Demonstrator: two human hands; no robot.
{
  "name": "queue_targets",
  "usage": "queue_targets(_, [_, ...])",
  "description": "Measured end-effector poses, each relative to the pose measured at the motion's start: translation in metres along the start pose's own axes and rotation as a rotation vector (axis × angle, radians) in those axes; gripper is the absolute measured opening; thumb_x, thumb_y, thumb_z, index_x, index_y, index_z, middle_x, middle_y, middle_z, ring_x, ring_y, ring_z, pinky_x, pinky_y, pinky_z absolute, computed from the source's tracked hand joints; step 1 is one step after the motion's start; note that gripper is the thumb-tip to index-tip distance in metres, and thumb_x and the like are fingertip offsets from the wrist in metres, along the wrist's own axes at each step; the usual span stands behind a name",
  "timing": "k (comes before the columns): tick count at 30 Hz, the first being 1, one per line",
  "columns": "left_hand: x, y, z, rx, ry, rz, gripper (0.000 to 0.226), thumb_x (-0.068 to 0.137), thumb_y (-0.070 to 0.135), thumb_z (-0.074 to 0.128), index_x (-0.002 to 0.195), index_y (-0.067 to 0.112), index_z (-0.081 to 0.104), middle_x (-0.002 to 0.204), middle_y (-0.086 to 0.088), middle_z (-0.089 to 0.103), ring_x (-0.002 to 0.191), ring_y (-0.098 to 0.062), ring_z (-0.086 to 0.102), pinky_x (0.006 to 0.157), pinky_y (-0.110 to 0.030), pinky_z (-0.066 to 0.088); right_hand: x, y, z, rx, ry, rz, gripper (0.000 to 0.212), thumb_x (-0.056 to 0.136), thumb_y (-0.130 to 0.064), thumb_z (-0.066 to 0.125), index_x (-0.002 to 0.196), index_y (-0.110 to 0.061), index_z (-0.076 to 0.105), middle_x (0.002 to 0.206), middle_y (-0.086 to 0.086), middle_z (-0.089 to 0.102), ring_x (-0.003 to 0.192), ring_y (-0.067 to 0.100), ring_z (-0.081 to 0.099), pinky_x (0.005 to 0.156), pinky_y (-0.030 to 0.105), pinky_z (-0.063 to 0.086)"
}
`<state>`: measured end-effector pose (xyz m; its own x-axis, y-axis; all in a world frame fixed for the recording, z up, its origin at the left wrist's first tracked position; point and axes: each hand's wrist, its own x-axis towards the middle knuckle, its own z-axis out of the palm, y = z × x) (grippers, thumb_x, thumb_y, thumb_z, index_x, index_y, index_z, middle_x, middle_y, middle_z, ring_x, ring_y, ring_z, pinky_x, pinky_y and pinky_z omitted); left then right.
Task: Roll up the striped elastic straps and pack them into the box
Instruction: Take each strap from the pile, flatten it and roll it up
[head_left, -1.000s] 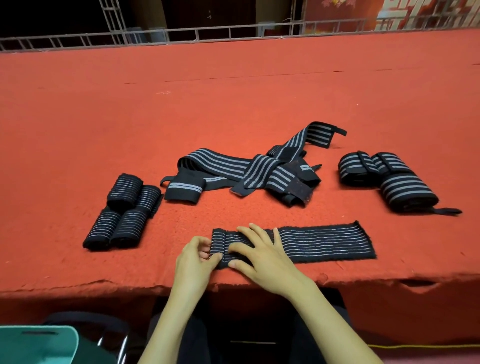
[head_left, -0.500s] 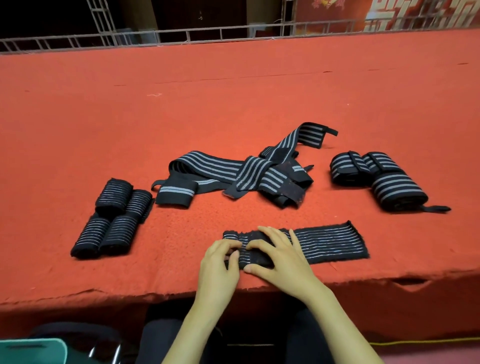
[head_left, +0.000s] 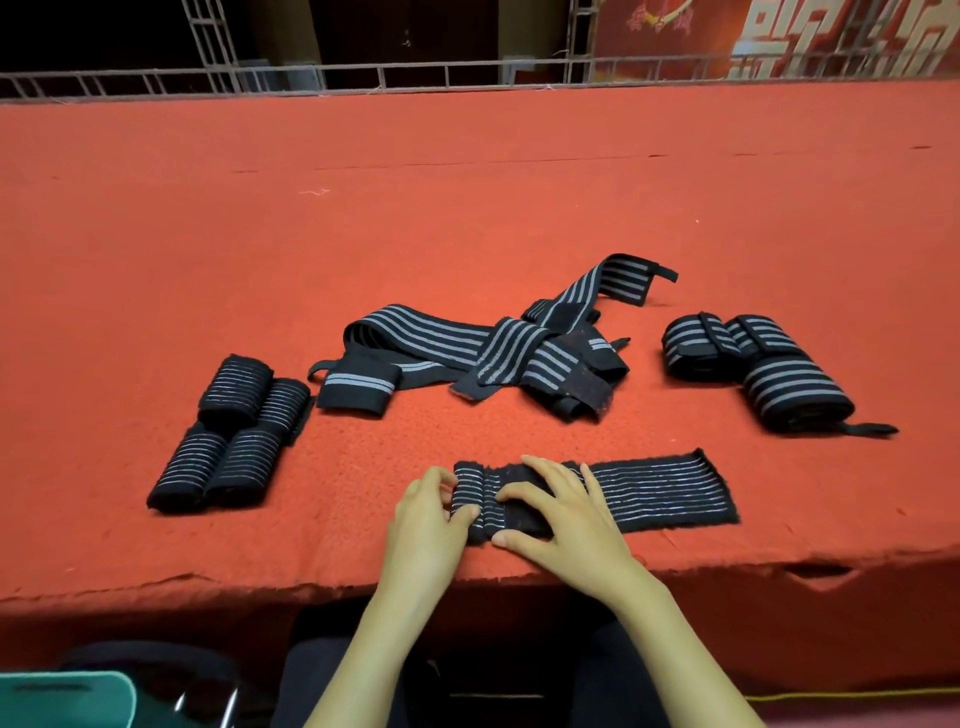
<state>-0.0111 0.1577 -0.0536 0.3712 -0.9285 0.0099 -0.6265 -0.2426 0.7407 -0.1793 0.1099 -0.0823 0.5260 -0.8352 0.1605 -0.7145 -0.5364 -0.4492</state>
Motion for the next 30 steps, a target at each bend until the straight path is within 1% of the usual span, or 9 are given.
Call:
queue_targets(4, [0.006, 0.008, -0.002, 0.053, -0.122, -0.036, 0.035, 0.087, 0.020, 0.061, 0.115, 0.017, 0.040, 0.103, -0.003, 0.060, 0.099, -0.024, 0.058, 0.082, -0.033, 0.043, 0.003, -0.004, -0.003, 0.010, -0.043, 0.012, 0.059, 0.070, -0.076, 0.039, 0.119, -0.046, 0.050, 0.152, -0.013, 0.024, 0.142, 0.006, 0.014, 0.115, 0.043, -0.011])
queue_targets(8, [0.007, 0.004, -0.016, -0.128, -0.170, -0.114, 0.030, 0.087, 0.013, 0.060, 0.108, 0.014, 0.039, 0.088, 0.001, 0.060, 0.078, -0.012, 0.056, 0.064, -0.020, 0.042, 0.007, -0.015, -0.010, 0.002, -0.120, 0.024, 0.047, 0.079, -0.063, 0.058, 0.121, -0.044, 0.051, 0.152, -0.011, 0.024, 0.142, 0.007, 0.013, 0.115, 0.051, -0.010])
queue_targets(10, [0.005, -0.009, -0.030, -0.189, -0.141, -0.169, 0.030, 0.084, 0.010, 0.062, 0.106, 0.013, 0.041, 0.084, 0.001, 0.058, 0.074, -0.011, 0.054, 0.060, -0.018, 0.039, 0.010, -0.028, -0.009, 0.030, -0.164, -0.011, 0.044, 0.081, -0.060, 0.060, 0.121, -0.044, 0.052, 0.151, -0.012, 0.026, 0.142, 0.006, 0.013, 0.114, 0.052, -0.012])
queue_targets(13, [0.000, -0.032, -0.054, -0.214, -0.056, -0.246, 0.029, 0.081, 0.009, 0.063, 0.105, 0.011, 0.046, 0.086, -0.003, 0.059, 0.078, -0.020, 0.056, 0.067, -0.030, 0.041, 0.019, -0.052, 0.002, 0.068, -0.228, -0.090, 0.044, 0.081, -0.059, 0.061, 0.122, -0.043, 0.053, 0.150, -0.011, 0.028, 0.142, 0.005, 0.012, 0.113, 0.054, -0.015])
queue_targets(16, [-0.004, -0.045, -0.067, -0.206, 0.025, -0.278, 0.026, 0.080, 0.008, 0.064, 0.102, 0.010, 0.050, 0.079, 0.001, 0.058, 0.075, -0.018, 0.055, 0.065, -0.029, 0.039, 0.028, -0.073, 0.014, 0.078, -0.259, -0.144, 0.045, 0.081, -0.057, 0.062, 0.122, -0.039, 0.053, 0.150, -0.010, 0.027, 0.142, 0.006, 0.011, 0.113, 0.057, -0.014])
queue_targets(18, [-0.006, -0.045, -0.064, -0.150, 0.099, -0.230, 0.025, 0.078, 0.009, 0.065, 0.097, 0.012, 0.049, 0.080, 0.003, 0.057, 0.076, -0.019, 0.056, 0.068, -0.028, 0.039, 0.031, -0.078, 0.016, 0.081, -0.255, -0.143, 0.045, 0.081, -0.056, 0.062, 0.121, -0.037, 0.052, 0.150, -0.010, 0.027, 0.142, 0.006, 0.012, 0.113, 0.057, -0.013])
queue_targets(23, [-0.017, -0.041, -0.036, 0.044, 0.290, 0.086, 0.024, 0.078, 0.007, 0.067, 0.097, 0.014, 0.055, 0.098, 0.004, 0.050, 0.082, -0.019, 0.053, 0.075, -0.027, 0.038, 0.023, -0.063, 0.009, 0.100, -0.200, -0.078, 0.047, 0.081, -0.054, 0.064, 0.123, -0.036, 0.051, 0.146, -0.015, 0.033, 0.139, 0.001, 0.017, 0.115, 0.051, -0.010])
queue_targets(27, [-0.019, -0.035, -0.012, 0.048, 0.263, 0.247, 0.018, 0.077, 0.009, 0.074, 0.092, 0.012, 0.064, 0.095, 0.007, 0.054, 0.086, -0.012, 0.053, 0.080, -0.023, 0.040, 0.016, -0.048, 0.004, 0.078, -0.149, -0.047, 0.043, 0.080, -0.054, 0.065, 0.116, -0.034, 0.054, 0.144, -0.015, 0.033, 0.140, 0.002, 0.013, 0.115, 0.050, -0.006])
queue_targets(30, [-0.018, -0.030, -0.006, 0.021, 0.250, 0.279, 0.016, 0.084, 0.001, 0.063, 0.096, 0.011, 0.067, 0.100, 0.003, 0.062, 0.091, -0.012, 0.050, 0.082, -0.013, 0.030, 0.014, -0.040, 0.005, 0.103, -0.116, -0.041, 0.042, 0.078, -0.055, 0.066, 0.112, -0.034, 0.055, 0.144, -0.017, 0.034, 0.139, 0.001, 0.016, 0.115, 0.047, -0.005])
